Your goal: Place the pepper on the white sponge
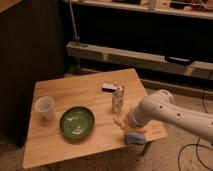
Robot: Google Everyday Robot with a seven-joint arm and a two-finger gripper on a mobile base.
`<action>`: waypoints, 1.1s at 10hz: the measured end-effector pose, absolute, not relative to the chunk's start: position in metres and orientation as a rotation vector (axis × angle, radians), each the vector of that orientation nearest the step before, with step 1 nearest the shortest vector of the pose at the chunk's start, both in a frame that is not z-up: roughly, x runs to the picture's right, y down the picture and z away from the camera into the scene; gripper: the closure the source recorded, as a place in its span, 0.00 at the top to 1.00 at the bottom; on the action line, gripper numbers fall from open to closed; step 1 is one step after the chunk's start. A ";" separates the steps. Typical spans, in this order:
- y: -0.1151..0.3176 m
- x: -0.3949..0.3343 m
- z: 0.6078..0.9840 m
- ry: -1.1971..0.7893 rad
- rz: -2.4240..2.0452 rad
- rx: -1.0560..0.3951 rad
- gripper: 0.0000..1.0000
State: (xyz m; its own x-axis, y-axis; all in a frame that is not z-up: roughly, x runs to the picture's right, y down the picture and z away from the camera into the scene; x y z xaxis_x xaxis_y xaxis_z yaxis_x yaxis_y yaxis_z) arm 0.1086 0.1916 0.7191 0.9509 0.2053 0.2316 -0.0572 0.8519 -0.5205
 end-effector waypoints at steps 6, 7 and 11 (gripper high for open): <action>0.221 0.126 0.734 -0.252 0.057 -0.564 0.09; 0.224 0.128 0.737 -0.250 0.052 -0.567 0.09; 0.233 0.134 0.750 -0.234 0.029 -0.571 0.09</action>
State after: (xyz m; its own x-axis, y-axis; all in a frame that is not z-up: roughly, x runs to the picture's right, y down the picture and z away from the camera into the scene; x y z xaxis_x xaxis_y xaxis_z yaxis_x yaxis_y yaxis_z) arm 0.1339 0.2334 0.7495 0.9731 0.0922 0.2112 0.0373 0.8415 -0.5390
